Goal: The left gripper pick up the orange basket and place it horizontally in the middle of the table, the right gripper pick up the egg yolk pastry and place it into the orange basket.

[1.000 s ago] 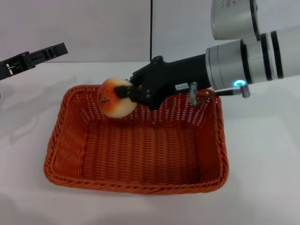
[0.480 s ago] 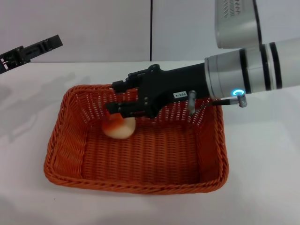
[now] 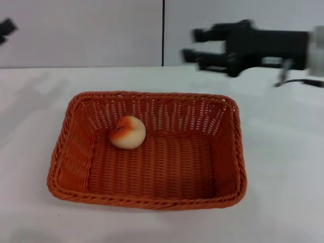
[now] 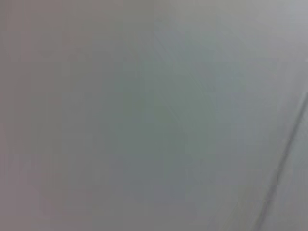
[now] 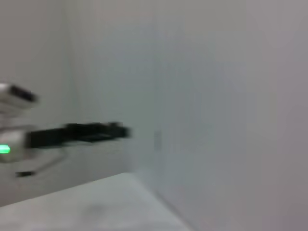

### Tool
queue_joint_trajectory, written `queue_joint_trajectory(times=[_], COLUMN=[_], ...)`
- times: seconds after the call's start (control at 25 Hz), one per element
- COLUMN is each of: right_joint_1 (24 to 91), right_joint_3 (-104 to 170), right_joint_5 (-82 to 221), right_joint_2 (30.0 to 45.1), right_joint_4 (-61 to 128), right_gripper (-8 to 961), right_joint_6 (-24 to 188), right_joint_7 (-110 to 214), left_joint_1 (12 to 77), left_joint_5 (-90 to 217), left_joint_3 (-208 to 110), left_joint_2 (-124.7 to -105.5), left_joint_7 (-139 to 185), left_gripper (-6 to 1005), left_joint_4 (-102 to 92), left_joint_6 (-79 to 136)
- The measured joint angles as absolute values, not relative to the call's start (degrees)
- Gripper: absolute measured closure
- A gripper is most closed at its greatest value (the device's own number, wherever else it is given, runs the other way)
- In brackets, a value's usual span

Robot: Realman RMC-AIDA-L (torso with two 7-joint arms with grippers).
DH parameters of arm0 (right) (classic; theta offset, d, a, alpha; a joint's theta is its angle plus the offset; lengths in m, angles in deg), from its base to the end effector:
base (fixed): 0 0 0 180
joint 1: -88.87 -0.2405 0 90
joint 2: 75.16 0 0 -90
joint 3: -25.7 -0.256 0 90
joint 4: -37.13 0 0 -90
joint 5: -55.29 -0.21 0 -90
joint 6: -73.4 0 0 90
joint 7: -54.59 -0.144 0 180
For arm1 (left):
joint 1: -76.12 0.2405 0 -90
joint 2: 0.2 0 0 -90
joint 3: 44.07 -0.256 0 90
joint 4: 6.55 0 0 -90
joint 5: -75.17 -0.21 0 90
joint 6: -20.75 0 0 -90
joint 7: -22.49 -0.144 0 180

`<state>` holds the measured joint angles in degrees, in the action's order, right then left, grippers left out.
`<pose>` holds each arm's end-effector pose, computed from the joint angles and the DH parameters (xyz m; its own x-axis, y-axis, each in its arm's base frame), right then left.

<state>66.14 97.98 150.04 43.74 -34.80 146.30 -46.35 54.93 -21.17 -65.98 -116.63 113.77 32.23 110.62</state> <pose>0.1494 0.3519 0.0223 0.8341 -0.1521 -0.5303 -0.3310 -0.9070 -0.2605 -0.3186 0.3137 0.1005 0.3619 0.2851 0.8875 0.8169 -0.5557 -0.1546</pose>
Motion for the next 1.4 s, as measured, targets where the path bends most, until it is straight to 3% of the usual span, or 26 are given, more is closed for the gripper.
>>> queue_joint_trajectory(times=[0.24,0.28,0.68,0.84,1.08,1.4], right_joint_1=[75.05,77.22,89.98,91.40,90.42,90.73], right_joint_3=[88.04,85.17,76.44,73.96,65.45,59.54], right_joint_5=[150.64,150.41,119.67,111.54,95.58,95.37], right_joint_2=[44.07,44.25,44.37,44.32,43.91,43.84], right_joint_4=[-41.91,-43.03,-32.09,-23.35,5.43,13.28], right_gripper=[418,418,419,419,419,419], right_joint_6=[146.80,146.91,155.12,162.63,178.92,179.53], right_joint_7=[-45.37,-44.63,-20.72,-11.63,6.70,10.73], left_joint_1=[60.51,64.64,69.69,71.51,72.95,73.78], left_joint_5=[-9.43,-4.85,-4.43,-4.45,-4.44,-4.39], left_joint_3=[-65.64,-61.32,-51.85,-51.44,-49.07,-47.64], left_joint_2=[-117.10,-117.04,-117.88,-117.93,-117.98,-117.97], left_joint_7=[103.50,96.89,89.33,87.51,83.27,78.36], left_gripper=[294,294,293,293,292,292], left_joint_4=[31.97,31.30,31.24,30.38,26.23,21.40], left_joint_6=[110.71,110.90,112.27,113.23,115.00,114.79])
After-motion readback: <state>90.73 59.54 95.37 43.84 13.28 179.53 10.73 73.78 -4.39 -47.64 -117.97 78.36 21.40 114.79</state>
